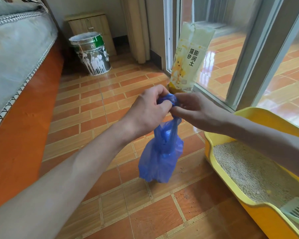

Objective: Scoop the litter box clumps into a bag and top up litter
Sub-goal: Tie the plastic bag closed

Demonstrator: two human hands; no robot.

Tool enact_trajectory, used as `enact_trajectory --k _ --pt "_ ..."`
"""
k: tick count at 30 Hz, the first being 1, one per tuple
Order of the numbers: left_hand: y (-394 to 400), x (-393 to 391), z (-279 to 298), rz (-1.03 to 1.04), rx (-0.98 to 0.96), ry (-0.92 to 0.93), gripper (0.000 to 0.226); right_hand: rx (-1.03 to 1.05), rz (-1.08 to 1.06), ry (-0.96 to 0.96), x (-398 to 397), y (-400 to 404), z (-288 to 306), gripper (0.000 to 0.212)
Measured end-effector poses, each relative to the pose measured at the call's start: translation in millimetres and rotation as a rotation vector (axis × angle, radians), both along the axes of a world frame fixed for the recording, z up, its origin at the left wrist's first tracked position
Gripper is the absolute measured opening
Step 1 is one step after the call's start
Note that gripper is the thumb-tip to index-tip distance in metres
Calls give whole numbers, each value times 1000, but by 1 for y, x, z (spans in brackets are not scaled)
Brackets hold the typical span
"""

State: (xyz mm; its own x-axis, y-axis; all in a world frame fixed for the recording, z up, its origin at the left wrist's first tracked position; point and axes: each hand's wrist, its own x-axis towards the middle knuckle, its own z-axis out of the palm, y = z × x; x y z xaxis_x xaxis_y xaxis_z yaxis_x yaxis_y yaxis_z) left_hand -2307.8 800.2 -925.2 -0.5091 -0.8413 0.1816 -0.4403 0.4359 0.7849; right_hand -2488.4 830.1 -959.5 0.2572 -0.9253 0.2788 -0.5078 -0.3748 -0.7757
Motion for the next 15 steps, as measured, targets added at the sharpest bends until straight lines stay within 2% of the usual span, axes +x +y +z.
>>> enact_trajectory --k 4,6,10,11,13,15 --pt "-16 17 -6 18 -171 -192 10 -38 -73 171 0 -8 -5 19" --pt "-19 26 -6 36 -208 -246 11 -16 -52 130 4 -9 -2 20" --pt "-24 34 12 63 -170 -129 15 140 -65 -284 19 -10 23 22" --pt "-25 35 21 86 -161 -96 15 164 -83 -330 22 -9 34 21" --pt "-24 36 48 146 -130 -38 16 171 -106 -296 27 -8 63 19" --pt "-22 38 82 203 -83 -5 15 139 -170 -137 32 -4 99 10"
